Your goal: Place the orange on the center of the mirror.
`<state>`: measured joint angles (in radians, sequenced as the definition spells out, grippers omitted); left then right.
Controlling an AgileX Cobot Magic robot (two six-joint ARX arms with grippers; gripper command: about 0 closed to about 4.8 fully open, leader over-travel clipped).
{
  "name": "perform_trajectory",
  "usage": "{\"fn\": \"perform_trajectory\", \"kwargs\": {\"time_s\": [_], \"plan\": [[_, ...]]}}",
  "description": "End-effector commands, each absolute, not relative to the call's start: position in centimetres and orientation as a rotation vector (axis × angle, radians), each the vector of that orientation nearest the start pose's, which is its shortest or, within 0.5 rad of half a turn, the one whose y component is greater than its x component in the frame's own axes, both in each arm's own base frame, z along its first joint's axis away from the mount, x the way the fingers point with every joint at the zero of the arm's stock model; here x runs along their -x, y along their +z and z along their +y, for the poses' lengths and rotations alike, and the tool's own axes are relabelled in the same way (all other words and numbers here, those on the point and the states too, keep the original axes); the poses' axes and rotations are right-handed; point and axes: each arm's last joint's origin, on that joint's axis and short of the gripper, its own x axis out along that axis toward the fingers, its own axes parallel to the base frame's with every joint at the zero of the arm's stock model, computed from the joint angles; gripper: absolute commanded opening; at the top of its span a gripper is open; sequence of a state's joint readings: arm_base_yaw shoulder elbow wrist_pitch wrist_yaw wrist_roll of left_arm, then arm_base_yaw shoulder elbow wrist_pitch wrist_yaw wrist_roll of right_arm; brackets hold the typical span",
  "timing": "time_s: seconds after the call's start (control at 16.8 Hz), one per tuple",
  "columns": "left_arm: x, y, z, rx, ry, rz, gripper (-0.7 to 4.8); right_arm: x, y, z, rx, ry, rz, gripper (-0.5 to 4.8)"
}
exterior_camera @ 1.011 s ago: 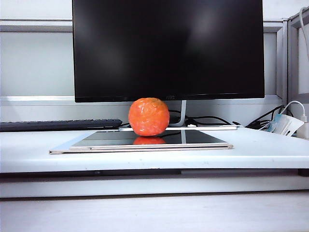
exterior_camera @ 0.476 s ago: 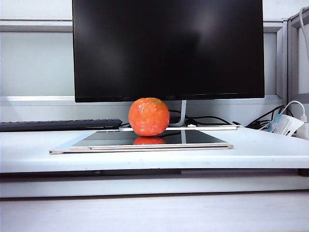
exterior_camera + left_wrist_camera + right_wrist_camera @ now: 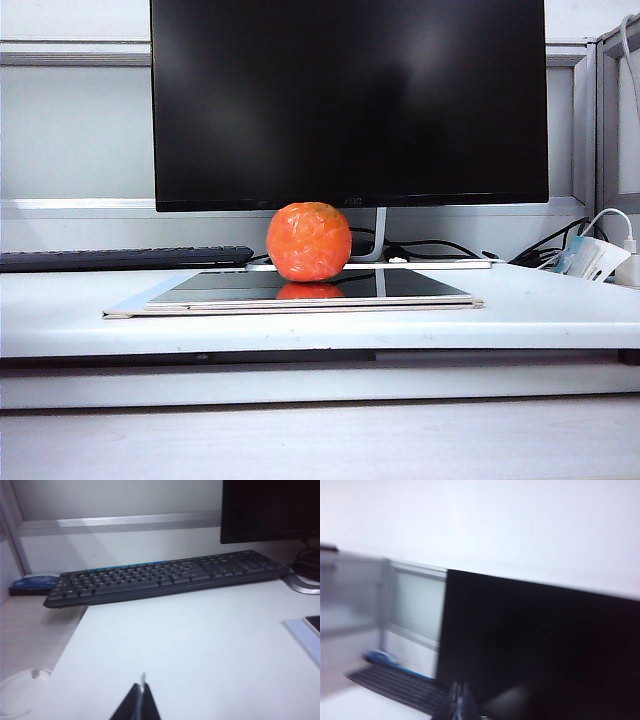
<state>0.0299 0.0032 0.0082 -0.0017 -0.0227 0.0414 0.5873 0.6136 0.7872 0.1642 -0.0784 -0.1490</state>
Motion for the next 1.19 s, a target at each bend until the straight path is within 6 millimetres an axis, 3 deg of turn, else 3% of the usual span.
{"fn": "perform_trajectory", "kwargs": {"time_s": [0.06, 0.18, 0.3, 0.59, 0.77, 0.95, 1.19], "plan": [[-9.7, 16.7, 0.4, -0.045, 0.054, -0.012, -0.05, -9.1, 37.9, 5.4, 0.164, 0.556, -0.289, 0.0], [-9.7, 16.7, 0.4, -0.045, 0.054, -0.012, -0.05, -8.5, 36.6, 4.1, 0.181, 0.495, -0.202, 0.0], [-9.7, 16.7, 0.4, -0.045, 0.054, -0.012, -0.05, -8.8, 34.0, 3.0, 0.187, 0.337, -0.168, 0.0], [-9.7, 16.7, 0.4, -0.045, 0.054, -0.012, -0.05, -10.2, 24.4, 1.4, 0.178, 0.18, -0.065, 0.0], [-9.7, 16.7, 0.4, -0.045, 0.054, -0.012, -0.05, -9.8, 20.0, 1.2, 0.16, 0.137, -0.051, 0.0], [-9.7, 16.7, 0.4, -0.045, 0.054, -0.012, -0.05, -9.7, 17.8, 1.0, 0.076, 0.117, -0.043, 0.0], [-9.7, 16.7, 0.4, -0.045, 0.054, -0.012, -0.05, -9.6, 17.2, 1.0, 0.072, 0.119, -0.064, 0.0]]}}
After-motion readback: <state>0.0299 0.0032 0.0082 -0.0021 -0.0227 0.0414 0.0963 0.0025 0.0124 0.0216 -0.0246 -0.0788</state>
